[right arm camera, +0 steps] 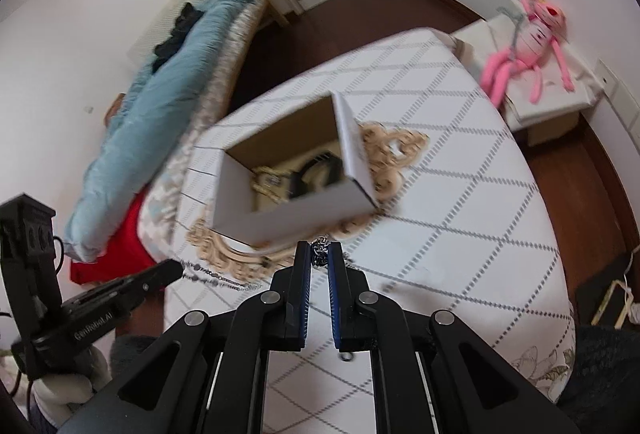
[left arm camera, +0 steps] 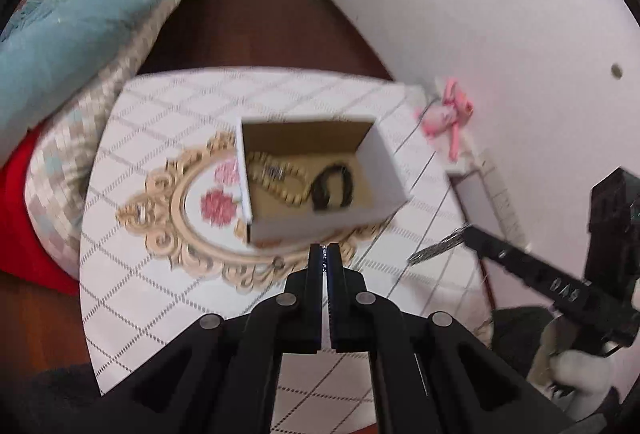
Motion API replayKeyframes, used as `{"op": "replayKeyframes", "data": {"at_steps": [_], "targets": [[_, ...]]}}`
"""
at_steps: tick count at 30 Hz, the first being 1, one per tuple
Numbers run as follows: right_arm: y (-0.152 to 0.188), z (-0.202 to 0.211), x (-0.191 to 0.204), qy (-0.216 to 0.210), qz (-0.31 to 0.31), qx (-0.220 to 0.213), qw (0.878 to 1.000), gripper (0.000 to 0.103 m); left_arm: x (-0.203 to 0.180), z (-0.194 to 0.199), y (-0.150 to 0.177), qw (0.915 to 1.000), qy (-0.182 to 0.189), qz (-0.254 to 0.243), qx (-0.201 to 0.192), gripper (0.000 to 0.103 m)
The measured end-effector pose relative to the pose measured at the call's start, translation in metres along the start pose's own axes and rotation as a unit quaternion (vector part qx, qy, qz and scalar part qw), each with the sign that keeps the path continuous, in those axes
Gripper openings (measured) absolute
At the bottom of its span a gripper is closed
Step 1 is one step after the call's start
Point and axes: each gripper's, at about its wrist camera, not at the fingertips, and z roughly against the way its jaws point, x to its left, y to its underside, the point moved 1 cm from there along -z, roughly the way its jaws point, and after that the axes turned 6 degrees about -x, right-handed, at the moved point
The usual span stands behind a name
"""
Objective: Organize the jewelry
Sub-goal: 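Carry both silver chains into the box and open both tools, then lift both open tools away from the box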
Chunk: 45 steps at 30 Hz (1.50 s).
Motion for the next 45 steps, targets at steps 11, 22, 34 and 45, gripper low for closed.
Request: {"op": "replayKeyframes", "data": {"at_steps": [11,22,34,45], "targets": [[-0.087,-0.006,0.058,-0.024,0.063,-0.023,0.997,0.009,-0.001,-0.008,-0.073,0.9996,0.003,0.012,-0.024,0.000],[-0.129,-0.111,0.043,0.079,0.094,0.074,0.990,0.021,0.038,-0.085,-0.086,0.9905,-0.101,0.045,0.081,0.005],[-0.086,-0.111,0.028,0.172,0.148,0.078,0.971,0.100,0.057,-0.096,-0.044,0.9794,-0.185,0.041,0.069,0.091],[-0.049,-0.111,0.025,0.222,0.170,0.072,0.957,0.103,0.052,-0.096,-0.020,0.9769,-0.200,0.033,0.067,0.103]]}}
